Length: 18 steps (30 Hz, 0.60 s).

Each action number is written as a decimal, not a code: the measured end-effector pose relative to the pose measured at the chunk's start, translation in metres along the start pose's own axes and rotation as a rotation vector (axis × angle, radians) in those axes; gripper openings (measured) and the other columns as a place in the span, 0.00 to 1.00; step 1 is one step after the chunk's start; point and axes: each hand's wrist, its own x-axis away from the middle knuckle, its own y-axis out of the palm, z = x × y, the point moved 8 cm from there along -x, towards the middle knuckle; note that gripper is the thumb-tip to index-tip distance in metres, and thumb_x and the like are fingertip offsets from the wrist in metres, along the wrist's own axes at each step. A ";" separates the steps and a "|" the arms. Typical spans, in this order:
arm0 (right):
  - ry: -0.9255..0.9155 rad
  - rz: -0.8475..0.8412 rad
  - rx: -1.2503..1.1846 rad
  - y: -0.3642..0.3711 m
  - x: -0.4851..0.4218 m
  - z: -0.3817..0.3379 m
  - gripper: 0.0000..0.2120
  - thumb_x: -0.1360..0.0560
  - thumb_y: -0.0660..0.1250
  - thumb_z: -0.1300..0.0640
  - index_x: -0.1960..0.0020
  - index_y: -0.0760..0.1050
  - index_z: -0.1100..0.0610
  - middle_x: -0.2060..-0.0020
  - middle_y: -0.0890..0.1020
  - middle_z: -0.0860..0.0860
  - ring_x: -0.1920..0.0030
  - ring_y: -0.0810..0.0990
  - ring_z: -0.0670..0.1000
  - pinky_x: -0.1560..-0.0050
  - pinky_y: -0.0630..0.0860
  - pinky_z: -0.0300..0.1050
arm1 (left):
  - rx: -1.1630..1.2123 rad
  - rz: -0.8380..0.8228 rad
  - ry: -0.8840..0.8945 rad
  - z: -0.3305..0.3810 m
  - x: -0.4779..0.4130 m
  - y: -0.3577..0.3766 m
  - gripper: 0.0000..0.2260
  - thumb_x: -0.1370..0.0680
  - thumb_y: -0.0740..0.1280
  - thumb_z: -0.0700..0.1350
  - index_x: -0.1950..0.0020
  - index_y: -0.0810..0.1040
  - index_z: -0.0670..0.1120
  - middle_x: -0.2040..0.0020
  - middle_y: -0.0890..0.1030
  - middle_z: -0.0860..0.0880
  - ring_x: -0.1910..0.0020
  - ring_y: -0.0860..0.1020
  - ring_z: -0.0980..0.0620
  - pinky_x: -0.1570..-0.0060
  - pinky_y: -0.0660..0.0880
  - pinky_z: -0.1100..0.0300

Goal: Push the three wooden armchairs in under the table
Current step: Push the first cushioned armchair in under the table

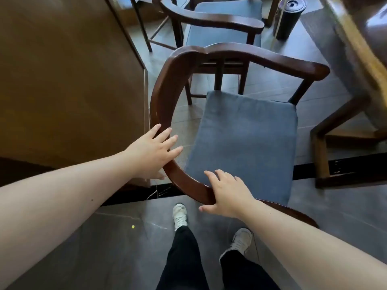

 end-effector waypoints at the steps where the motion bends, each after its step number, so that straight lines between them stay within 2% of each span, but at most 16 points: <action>1: 0.017 -0.007 -0.020 0.003 -0.006 -0.004 0.50 0.35 0.66 0.27 0.24 0.52 0.52 0.30 0.67 0.55 0.32 0.68 0.59 0.37 0.69 0.58 | -0.065 -0.014 0.026 -0.007 -0.003 0.003 0.42 0.27 0.61 0.68 0.23 0.46 0.49 0.22 0.52 0.40 0.24 0.45 0.36 0.28 0.46 0.35; 4: 0.086 -0.065 -0.068 0.018 -0.021 -0.017 0.48 0.34 0.68 0.30 0.25 0.53 0.52 0.34 0.71 0.54 0.36 0.72 0.59 0.41 0.72 0.57 | -0.161 -0.012 0.109 -0.031 -0.011 0.014 0.42 0.27 0.64 0.65 0.23 0.46 0.49 0.22 0.53 0.40 0.24 0.46 0.36 0.28 0.43 0.35; 6: 0.130 -0.086 -0.088 0.027 -0.033 -0.024 0.41 0.32 0.69 0.34 0.28 0.58 0.52 0.39 0.74 0.54 0.40 0.75 0.59 0.46 0.74 0.55 | -0.234 0.018 0.171 -0.044 -0.017 0.020 0.35 0.23 0.63 0.57 0.23 0.49 0.48 0.23 0.55 0.39 0.24 0.49 0.37 0.28 0.41 0.35; 8: 0.156 -0.040 -0.092 0.027 -0.042 -0.026 0.30 0.32 0.69 0.39 0.38 0.63 0.52 0.48 0.78 0.52 0.48 0.79 0.59 0.54 0.75 0.52 | -0.277 0.103 0.216 -0.056 -0.023 0.017 0.25 0.20 0.58 0.47 0.24 0.56 0.48 0.25 0.62 0.39 0.25 0.55 0.37 0.28 0.44 0.35; 10: 0.170 -0.018 -0.074 0.026 -0.044 -0.027 0.22 0.33 0.68 0.43 0.48 0.64 0.52 0.56 0.79 0.50 0.54 0.80 0.58 0.61 0.74 0.50 | -0.284 0.217 0.257 -0.066 -0.033 0.011 0.20 0.21 0.53 0.42 0.30 0.66 0.47 0.31 0.72 0.40 0.30 0.64 0.37 0.27 0.49 0.37; 13: 0.177 -0.053 -0.069 0.026 -0.045 -0.026 0.19 0.34 0.68 0.46 0.53 0.62 0.52 0.62 0.75 0.48 0.57 0.79 0.57 0.64 0.71 0.49 | -0.281 0.302 0.309 -0.075 -0.045 0.005 0.16 0.22 0.54 0.41 0.38 0.73 0.46 0.43 0.80 0.46 0.40 0.73 0.39 0.31 0.60 0.40; 18: 0.164 -0.101 -0.032 0.028 -0.033 -0.021 0.20 0.36 0.67 0.45 0.54 0.59 0.51 0.60 0.79 0.51 0.56 0.80 0.60 0.65 0.66 0.49 | -0.260 0.307 0.359 -0.064 -0.043 0.001 0.10 0.22 0.58 0.44 0.43 0.76 0.48 0.49 0.81 0.49 0.45 0.75 0.41 0.37 0.64 0.41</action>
